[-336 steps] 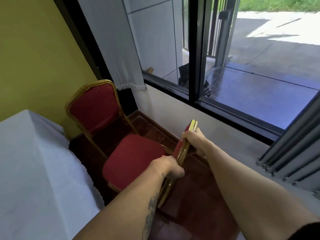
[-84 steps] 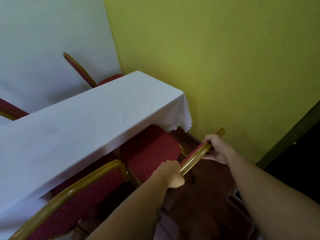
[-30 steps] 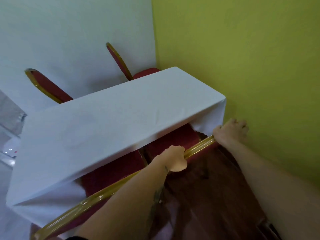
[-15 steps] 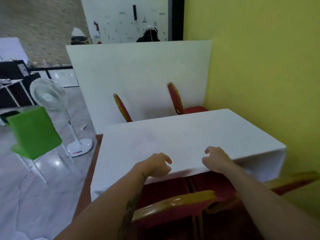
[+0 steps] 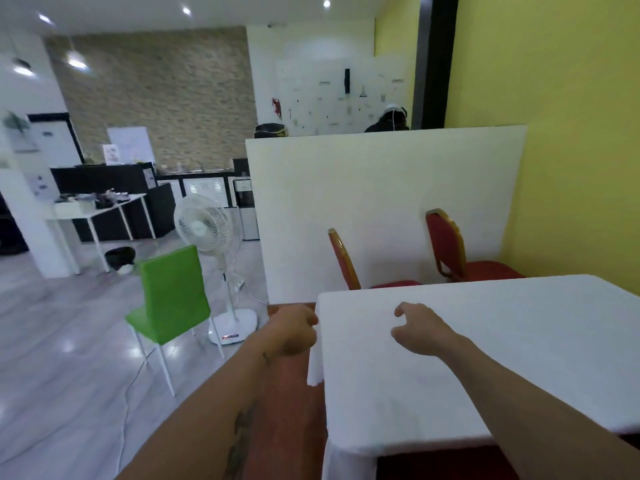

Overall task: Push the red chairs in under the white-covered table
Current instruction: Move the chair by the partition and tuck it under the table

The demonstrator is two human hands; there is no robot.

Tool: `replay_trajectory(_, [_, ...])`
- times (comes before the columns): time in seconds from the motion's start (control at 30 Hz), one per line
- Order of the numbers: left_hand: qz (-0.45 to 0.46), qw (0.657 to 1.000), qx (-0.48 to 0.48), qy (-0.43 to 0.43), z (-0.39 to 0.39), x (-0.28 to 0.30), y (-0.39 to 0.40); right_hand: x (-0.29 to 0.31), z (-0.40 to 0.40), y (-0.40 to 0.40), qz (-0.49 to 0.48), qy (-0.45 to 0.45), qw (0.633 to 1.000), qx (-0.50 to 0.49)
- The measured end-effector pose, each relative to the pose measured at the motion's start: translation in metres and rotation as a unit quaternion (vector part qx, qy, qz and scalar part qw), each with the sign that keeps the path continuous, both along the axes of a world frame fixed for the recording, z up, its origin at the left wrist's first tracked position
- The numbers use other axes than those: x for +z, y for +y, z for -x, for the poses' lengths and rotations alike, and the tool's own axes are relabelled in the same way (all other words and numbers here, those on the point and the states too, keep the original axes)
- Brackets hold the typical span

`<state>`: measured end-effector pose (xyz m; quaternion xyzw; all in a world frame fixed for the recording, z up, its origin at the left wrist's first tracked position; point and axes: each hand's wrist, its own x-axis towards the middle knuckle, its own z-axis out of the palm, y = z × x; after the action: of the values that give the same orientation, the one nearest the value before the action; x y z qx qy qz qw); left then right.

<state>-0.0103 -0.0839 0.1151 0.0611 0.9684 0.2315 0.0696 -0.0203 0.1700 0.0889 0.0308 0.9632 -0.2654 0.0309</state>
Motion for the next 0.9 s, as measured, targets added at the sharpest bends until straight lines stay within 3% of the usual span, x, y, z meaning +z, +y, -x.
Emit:
replay_trajectory(0.37, [-0.011, 0.998, 0.028, 0.064, 0.155, -0.004, -0.078, -0.029, 0.181, -0.104, 0.027, 0.028, 0.998, 0.050])
replay_trajectory(0.63, [-0.020, 0.999, 0.012, 0.033, 0.338, -0.011, -0.091, -0.038, 0.350, -0.101, 0.059, -0.006, 0.998, -0.008])
replay_trajectory(0.9, [-0.006, 0.998, -0.055, 0.013, 0.469, -0.015, -0.086, -0.048, 0.452, -0.098, 0.081, -0.035, 0.994, -0.068])
